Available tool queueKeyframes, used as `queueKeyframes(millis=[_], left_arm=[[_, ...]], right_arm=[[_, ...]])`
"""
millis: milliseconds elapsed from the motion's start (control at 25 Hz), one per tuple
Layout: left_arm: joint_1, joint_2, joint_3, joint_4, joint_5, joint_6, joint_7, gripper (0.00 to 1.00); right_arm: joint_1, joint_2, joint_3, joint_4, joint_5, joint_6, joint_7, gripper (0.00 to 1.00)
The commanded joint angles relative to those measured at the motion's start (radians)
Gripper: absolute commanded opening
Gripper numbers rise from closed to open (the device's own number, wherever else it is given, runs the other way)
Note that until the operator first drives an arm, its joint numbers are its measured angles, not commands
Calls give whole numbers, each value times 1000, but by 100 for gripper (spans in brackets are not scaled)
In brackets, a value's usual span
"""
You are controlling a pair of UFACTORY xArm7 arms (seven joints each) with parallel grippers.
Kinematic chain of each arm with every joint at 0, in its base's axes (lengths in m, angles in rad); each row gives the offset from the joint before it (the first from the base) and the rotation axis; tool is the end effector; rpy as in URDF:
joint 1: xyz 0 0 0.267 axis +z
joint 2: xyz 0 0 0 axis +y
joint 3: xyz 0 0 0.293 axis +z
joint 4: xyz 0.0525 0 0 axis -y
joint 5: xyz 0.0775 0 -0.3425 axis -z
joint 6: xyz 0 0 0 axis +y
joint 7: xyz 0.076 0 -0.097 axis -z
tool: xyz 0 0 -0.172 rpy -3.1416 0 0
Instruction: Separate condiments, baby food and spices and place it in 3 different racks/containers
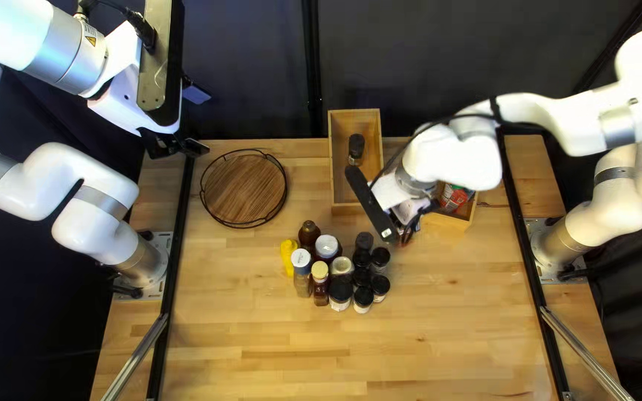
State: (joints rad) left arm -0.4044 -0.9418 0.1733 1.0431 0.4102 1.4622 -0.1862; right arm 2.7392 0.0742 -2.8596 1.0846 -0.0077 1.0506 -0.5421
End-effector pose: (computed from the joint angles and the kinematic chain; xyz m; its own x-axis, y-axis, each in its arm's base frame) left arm 0.2980 0.0504 0.4964 0.8518 -0.0537 0.5211 0.0237 -0.9898 -0.1408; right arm 0.4763 -0.0601 0.2364 0.9070 0.4143 0.0756 0.4089 -0.9093 0.0779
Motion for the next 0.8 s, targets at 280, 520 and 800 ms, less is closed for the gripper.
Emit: queueKeyframes(millis=[280, 520, 800], left_arm=[[0, 0, 0, 0, 0, 0, 0, 100], [0, 0, 0, 0, 0, 0, 0, 100], [0, 0, 0, 0, 0, 0, 0, 100]], right_arm=[[-65, -90, -66, 52, -25, -64, -49, 0], [-97, -140, -101, 9, -68, -163, -44, 0], [-108, -227, -119, 14, -94, -232, -33, 0]])
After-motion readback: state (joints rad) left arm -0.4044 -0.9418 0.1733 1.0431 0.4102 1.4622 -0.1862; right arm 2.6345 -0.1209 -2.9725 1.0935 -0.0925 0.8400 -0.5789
